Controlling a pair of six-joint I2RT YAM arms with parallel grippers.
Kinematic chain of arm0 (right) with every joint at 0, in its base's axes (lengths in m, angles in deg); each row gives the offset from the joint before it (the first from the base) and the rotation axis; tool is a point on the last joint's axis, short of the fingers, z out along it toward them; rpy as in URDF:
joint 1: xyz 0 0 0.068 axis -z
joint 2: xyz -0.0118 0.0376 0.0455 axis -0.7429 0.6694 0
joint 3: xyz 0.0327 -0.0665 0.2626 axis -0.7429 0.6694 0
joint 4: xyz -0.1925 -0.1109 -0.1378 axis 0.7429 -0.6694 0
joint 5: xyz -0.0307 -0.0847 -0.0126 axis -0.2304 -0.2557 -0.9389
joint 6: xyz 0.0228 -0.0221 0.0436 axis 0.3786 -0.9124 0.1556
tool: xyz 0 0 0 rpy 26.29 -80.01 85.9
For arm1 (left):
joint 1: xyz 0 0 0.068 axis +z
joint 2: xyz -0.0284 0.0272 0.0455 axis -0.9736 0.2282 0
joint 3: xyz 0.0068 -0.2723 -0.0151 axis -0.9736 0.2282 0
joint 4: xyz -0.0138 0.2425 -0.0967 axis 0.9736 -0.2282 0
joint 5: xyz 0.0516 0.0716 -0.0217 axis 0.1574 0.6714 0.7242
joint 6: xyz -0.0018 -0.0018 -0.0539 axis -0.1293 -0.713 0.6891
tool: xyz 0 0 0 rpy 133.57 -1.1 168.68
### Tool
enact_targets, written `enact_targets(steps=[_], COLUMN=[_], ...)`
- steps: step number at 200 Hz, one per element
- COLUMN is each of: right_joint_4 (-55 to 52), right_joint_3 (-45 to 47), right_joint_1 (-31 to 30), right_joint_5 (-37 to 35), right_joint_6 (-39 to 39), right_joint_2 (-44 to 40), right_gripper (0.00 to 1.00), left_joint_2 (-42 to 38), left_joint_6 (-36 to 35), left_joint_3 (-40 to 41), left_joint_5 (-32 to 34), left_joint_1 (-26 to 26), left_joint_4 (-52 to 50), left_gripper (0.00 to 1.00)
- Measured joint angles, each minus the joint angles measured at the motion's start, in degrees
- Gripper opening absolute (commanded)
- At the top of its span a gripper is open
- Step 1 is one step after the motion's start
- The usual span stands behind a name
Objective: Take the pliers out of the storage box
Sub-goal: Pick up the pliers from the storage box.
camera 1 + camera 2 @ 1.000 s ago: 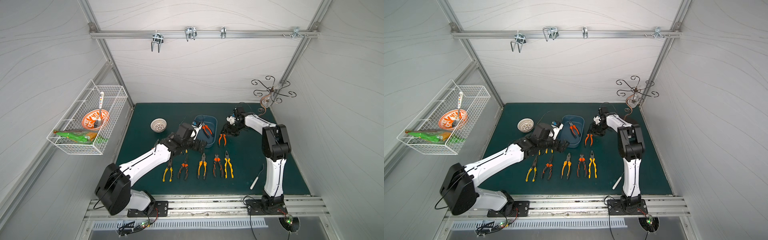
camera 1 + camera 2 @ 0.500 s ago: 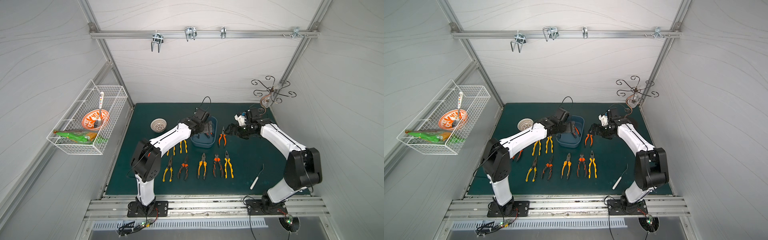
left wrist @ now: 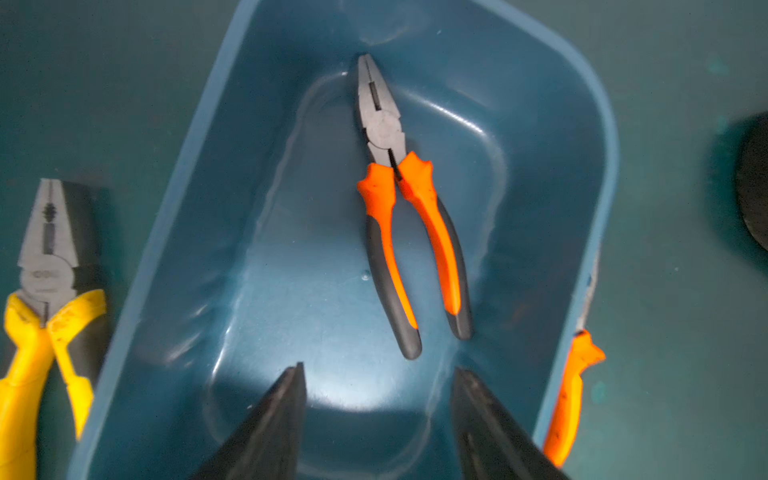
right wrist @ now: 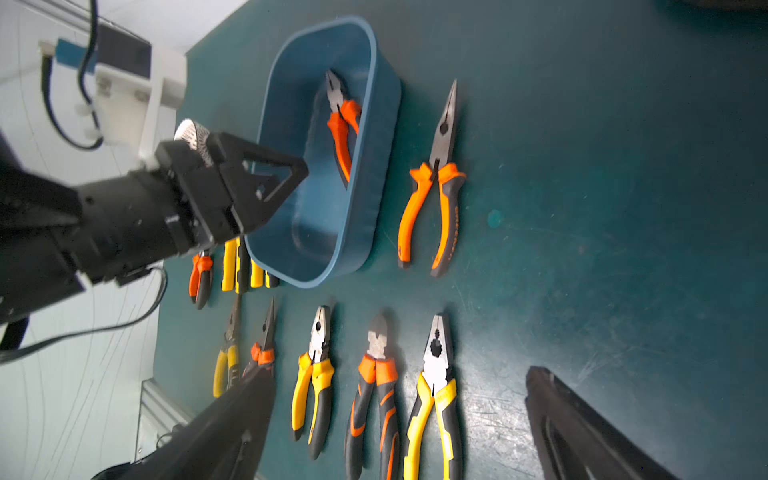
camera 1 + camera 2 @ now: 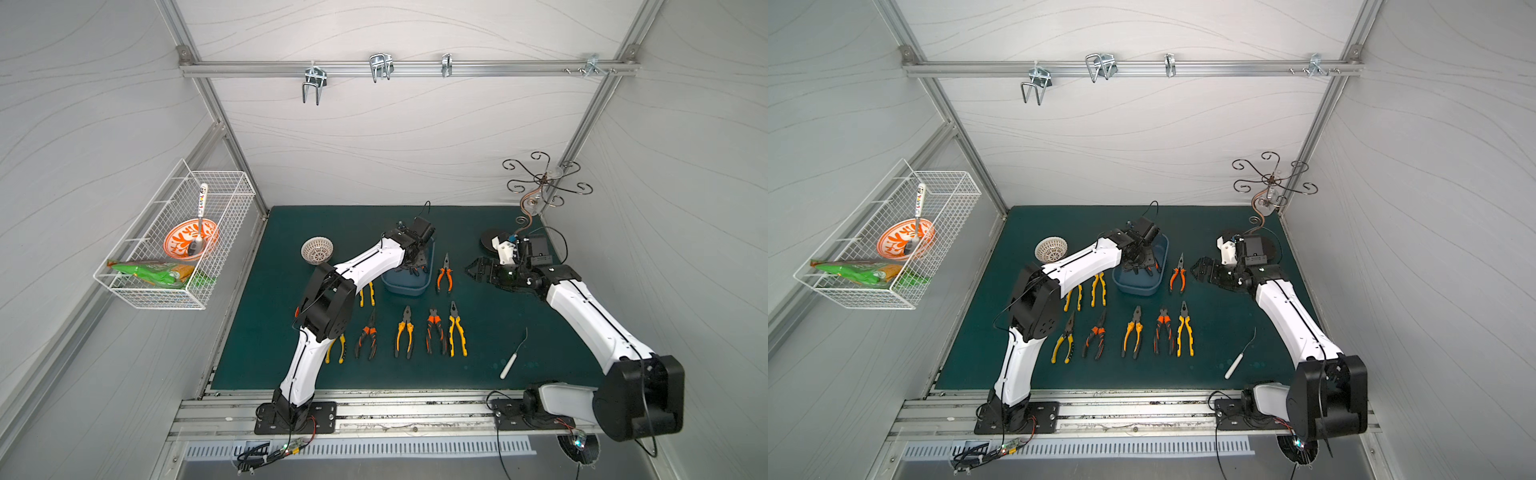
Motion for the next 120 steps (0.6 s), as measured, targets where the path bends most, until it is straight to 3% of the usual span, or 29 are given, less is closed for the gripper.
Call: enact_targets(steps=[54,120], right_joint_4=[3.26,4.52], right_joint_3=[3.08,3.1], right_joint_1=[0.0,0.0], right_joint_5=[4.66,5.77], right_joint_6=[0.42,0.5], right_joint_2=[-0.7,-0.76], right_gripper=[0.99,0.99], left_joint_2=[9.09,16.37], left_joint_6=[0.52,0.42], left_joint_3=[-10.08,-16.79], left_joint_5=[0.17,0.66], left_joint_1=[0.04,0.81], left_joint_4=[-2.67,-6.25], left_gripper=[0.52,0.45])
